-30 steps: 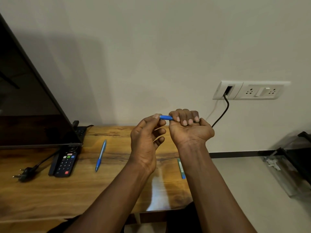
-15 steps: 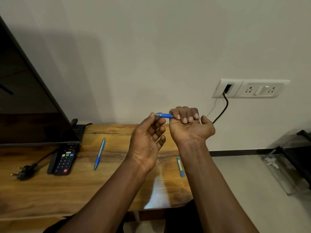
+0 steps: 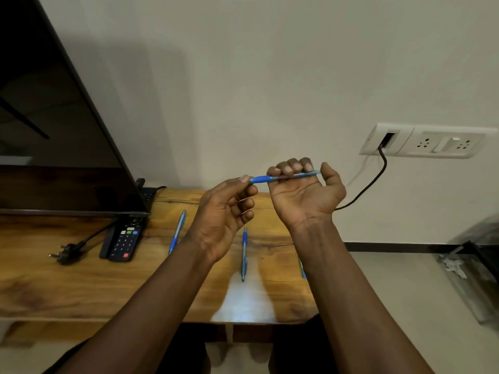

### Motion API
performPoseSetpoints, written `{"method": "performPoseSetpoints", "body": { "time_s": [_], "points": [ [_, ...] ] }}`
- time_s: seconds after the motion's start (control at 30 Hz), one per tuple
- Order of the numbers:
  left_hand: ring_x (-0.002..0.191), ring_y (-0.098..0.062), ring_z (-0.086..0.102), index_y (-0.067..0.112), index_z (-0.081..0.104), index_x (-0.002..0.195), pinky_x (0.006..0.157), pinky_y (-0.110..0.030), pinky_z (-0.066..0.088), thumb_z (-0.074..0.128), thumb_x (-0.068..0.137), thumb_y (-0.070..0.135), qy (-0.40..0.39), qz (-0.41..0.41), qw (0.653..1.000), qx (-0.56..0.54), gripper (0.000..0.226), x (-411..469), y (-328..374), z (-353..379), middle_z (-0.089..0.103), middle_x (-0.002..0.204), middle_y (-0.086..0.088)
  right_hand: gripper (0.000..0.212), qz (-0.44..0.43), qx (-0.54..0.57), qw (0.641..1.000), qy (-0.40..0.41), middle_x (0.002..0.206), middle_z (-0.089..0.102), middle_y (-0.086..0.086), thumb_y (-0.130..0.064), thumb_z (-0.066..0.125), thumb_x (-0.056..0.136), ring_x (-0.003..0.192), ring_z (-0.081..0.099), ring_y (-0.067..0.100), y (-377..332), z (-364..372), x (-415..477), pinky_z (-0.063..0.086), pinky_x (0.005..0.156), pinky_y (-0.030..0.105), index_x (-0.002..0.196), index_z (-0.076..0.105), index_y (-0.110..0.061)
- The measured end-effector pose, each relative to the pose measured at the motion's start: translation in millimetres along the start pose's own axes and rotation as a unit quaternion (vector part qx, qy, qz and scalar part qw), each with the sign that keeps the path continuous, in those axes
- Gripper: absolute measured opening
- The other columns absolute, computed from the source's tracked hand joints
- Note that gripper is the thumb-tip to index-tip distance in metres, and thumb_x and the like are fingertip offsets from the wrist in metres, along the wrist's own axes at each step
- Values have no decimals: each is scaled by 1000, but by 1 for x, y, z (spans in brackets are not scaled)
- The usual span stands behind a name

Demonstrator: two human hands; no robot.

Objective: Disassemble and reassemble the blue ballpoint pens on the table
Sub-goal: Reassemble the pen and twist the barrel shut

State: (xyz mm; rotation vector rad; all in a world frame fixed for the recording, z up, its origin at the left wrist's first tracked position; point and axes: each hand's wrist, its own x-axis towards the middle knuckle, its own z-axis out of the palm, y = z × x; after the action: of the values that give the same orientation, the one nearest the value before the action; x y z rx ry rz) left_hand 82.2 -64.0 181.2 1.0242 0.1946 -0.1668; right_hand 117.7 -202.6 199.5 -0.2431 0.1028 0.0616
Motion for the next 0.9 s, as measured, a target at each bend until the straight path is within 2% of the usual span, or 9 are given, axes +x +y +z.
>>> {"method": "performPoseSetpoints", "body": {
  "time_s": [0.1, 0.2, 0.37, 0.57, 0.63, 0.7, 0.77, 0.83, 0.9],
  "points": [
    [69, -12, 60, 13, 72, 96, 61, -25, 51, 66, 98, 17, 11, 32, 998, 45, 7, -3, 5, -17, 68, 80, -2, 38, 38, -63, 997, 21, 71, 49, 3, -38, 37, 99, 69, 52, 20, 10, 5, -2, 46, 80, 35, 71, 46, -15],
    [66, -15, 61, 8, 72, 89, 58, -27, 53, 68, 97, 15, -5, 82, 974, 212, 12, -7, 16, -38, 69, 77, -6, 45, 53, -195, 978, 48, 69, 52, 3, -41, 33, 107, 68, 56, 21, 15, 9, -2, 50, 79, 35, 71, 46, -17],
    [65, -16, 63, 13, 79, 90, 56, -29, 53, 79, 91, 17, -70, 101, 910, 397, 4, -19, 24, -67, 73, 80, -13, 48, 51, -431, 898, 64, 66, 56, 1, -44, 32, 110, 65, 58, 19, 36, 8, -5, 50, 74, 36, 74, 50, -19],
    [68, -14, 65, 13, 78, 92, 62, -28, 55, 79, 92, 17, -92, 22, 893, 441, 5, -32, 11, -91, 75, 81, -9, 46, 86, -574, 813, 41, 69, 62, 1, -46, 29, 109, 73, 62, 21, 62, 5, -21, 51, 70, 35, 86, 54, -16],
    [68, -13, 67, 13, 77, 92, 63, -28, 57, 78, 92, 17, -70, 22, 882, 466, 4, -33, 8, -98, 76, 82, -9, 45, 103, -607, 787, 43, 83, 68, 3, -47, 32, 109, 82, 66, 20, 69, 2, -24, 52, 76, 37, 96, 61, -14],
    [67, -14, 69, 14, 77, 90, 63, -32, 60, 79, 92, 18, -30, 32, 862, 504, 4, -30, 5, -110, 76, 80, -7, 35, 117, -662, 739, 47, 103, 69, 5, -47, 42, 106, 95, 67, 19, 72, -7, -23, 53, 83, 39, 109, 62, -18],
    [67, -16, 71, 17, 77, 84, 66, -37, 61, 81, 90, 20, 16, 35, 834, 551, 8, -24, 1, -124, 76, 75, -3, 22, 121, -711, 690, 53, 112, 65, 6, -45, 52, 101, 103, 63, 21, 70, -17, -22, 54, 89, 41, 108, 59, -25],
    [67, -11, 69, 18, 76, 80, 66, -32, 59, 82, 89, 21, 49, 25, 793, 606, 11, -17, -3, -137, 73, 69, 5, 27, 126, -742, 656, 56, 117, 62, 2, -46, 57, 98, 107, 60, 21, 66, -25, -21, 53, 92, 42, 114, 56, -25],
    [71, -3, 66, 17, 76, 77, 65, -25, 52, 81, 89, 18, 69, 15, 758, 648, 14, -12, -8, -144, 69, 72, 11, 41, 129, -776, 617, 43, 124, 59, -1, -48, 58, 97, 113, 58, 22, 62, -31, -21, 52, 94, 41, 130, 52, -23]
  ]
}}
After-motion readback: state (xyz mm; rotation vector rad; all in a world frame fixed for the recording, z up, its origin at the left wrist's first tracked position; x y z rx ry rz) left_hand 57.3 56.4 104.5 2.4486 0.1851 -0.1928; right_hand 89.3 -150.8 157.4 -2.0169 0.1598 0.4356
